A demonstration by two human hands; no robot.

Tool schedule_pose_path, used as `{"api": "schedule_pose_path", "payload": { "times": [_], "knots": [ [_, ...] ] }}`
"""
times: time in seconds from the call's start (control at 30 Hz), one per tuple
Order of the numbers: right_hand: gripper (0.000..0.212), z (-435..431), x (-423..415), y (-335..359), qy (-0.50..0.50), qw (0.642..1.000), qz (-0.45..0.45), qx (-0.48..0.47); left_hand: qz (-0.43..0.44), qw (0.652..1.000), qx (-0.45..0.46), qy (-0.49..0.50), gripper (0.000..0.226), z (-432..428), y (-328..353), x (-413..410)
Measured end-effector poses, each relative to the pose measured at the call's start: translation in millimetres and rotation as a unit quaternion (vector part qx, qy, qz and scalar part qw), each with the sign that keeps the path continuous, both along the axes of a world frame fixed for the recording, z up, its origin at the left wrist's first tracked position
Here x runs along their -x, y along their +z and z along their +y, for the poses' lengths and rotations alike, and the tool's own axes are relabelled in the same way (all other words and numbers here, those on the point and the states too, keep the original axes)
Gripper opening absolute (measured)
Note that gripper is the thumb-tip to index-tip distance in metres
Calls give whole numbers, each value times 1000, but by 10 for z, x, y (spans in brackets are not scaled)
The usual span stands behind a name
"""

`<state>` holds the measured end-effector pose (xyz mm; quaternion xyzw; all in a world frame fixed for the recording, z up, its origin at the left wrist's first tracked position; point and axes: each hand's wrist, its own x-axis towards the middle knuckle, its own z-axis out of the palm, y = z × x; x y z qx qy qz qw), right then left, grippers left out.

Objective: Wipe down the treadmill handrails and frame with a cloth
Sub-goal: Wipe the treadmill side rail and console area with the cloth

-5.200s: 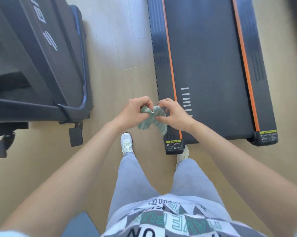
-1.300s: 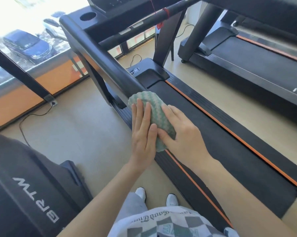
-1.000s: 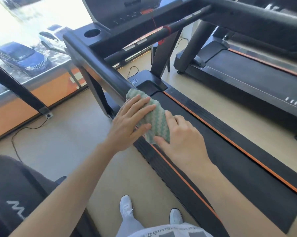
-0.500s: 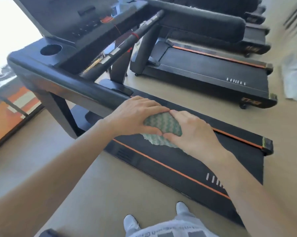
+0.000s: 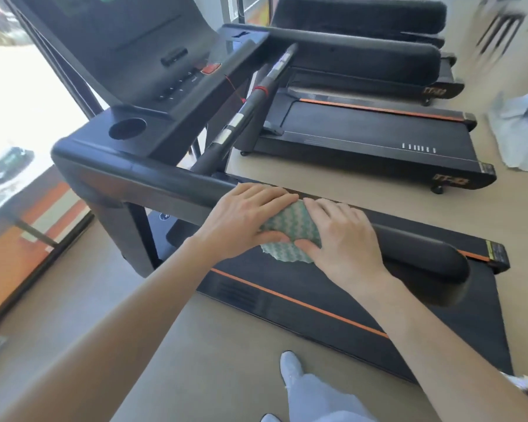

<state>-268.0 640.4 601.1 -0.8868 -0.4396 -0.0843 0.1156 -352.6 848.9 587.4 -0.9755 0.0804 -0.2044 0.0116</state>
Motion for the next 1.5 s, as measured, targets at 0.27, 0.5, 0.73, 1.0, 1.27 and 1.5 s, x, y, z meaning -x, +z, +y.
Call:
{"api": "schedule_pose_path", "payload": {
  "times": [0.27,0.5,0.73,1.0,1.27,1.5],
  "knots": [
    [75,859,250,-43,55,998,-30,-17,-36,998,-8,50,69,774,-9,430],
    [78,1558,398,-18,116,993,-32,6,-53,993,-13,100,69,1412,-29,755],
    [87,2247,651,-6,117,992,-40,28,-64,992,-13,110,69,2112,-69,998],
    [78,3222,1085,30,80,996,-40,14,-83,993,-2,87,68,3120,-37,1342],
    [73,4029,1381,99,68,997,-20,27,-75,993,27,88,67,3903,-10,1583],
    [73,4435,1293,244,103,992,43,64,-18,981,150,120,61,4223,79,1543]
  ]
}}
